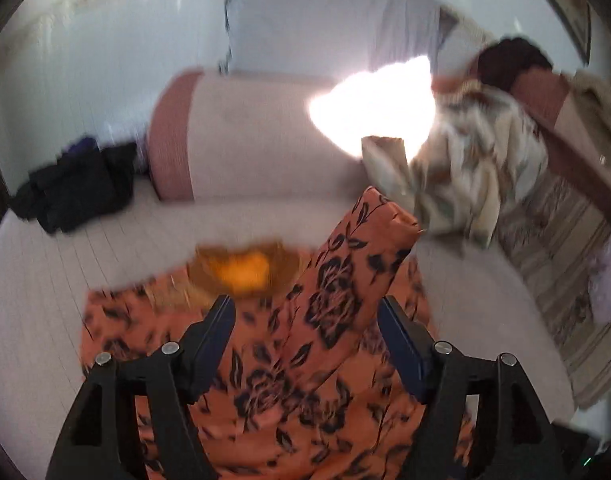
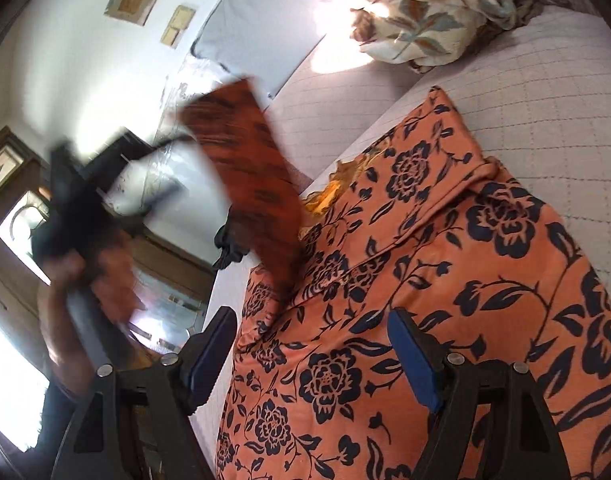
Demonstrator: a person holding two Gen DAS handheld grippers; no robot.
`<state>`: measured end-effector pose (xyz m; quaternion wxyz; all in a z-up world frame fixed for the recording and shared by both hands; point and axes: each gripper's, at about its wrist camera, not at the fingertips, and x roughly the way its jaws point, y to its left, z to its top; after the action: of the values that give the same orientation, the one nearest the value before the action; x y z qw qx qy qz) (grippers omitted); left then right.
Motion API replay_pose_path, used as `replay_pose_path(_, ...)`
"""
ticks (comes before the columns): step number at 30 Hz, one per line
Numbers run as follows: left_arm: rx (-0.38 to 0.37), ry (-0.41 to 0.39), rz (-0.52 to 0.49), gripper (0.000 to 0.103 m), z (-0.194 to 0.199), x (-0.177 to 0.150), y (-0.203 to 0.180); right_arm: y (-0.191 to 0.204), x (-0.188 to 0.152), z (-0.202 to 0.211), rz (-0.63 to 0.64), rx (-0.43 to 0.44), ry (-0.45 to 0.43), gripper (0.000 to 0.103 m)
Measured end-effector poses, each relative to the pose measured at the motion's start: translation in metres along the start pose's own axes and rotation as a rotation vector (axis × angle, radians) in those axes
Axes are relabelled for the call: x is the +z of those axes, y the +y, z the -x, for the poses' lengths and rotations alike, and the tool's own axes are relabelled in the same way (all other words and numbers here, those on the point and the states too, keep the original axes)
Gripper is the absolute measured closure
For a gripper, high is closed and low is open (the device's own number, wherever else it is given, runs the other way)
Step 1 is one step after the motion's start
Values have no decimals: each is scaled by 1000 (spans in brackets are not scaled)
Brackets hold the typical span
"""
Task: Fold small clothes
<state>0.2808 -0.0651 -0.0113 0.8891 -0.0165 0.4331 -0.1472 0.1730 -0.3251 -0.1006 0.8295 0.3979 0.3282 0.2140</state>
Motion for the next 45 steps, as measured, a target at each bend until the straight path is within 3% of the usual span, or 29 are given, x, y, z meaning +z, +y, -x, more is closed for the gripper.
replay_pose_path(3,17,108,121,29,-21,-49,50,-4,3,4,-17,-16,-15,22)
replay_pose_path(7,102,58,248,29,7,-87,127,0,5,5,8,-29,-13,21)
replay_pose_path(11,235,23,288,29,34,-114,182,4,12,1,-20,-20,-7,21)
replay_pose_path(13,260,36,293,29,38,-127,200,7,18,-3,-7,-43,-9,21)
replay_pose_path(20,244,79,145,29,17,-134,185,9,36,-26,8,-79,30,21)
replay_pose_path(23,280,86,117,29,6,-127,181,4,48,-35,-9,-83,40,21)
replay_pose_path(24,301,78,115,29,4,-124,182,0,56,-36,-28,-81,26,21)
replay_pose_path(27,340,78,183,49,-1,-121,197,-13,82,-41,-95,-89,-8,21)
replay_pose_path(29,315,86,246,49,-5,-123,207,-22,98,-52,-127,-103,-13,22)
replay_pose_path(32,315,59,244,55,-4,-125,204,-40,117,-75,-185,-144,8,23)
replay_pose_path(39,277,6,364,58,3,-131,212,-62,126,-115,-305,-263,61,44)
replay_pose_path(41,276,-9,390,58,4,-133,213,-67,125,-120,-335,-280,58,56)
replay_pose_path(43,269,-23,430,60,5,-134,216,-67,127,-127,-332,-292,70,100)
replay_pose_path(45,251,-40,490,62,10,-137,222,-53,132,-126,-267,-307,54,103)
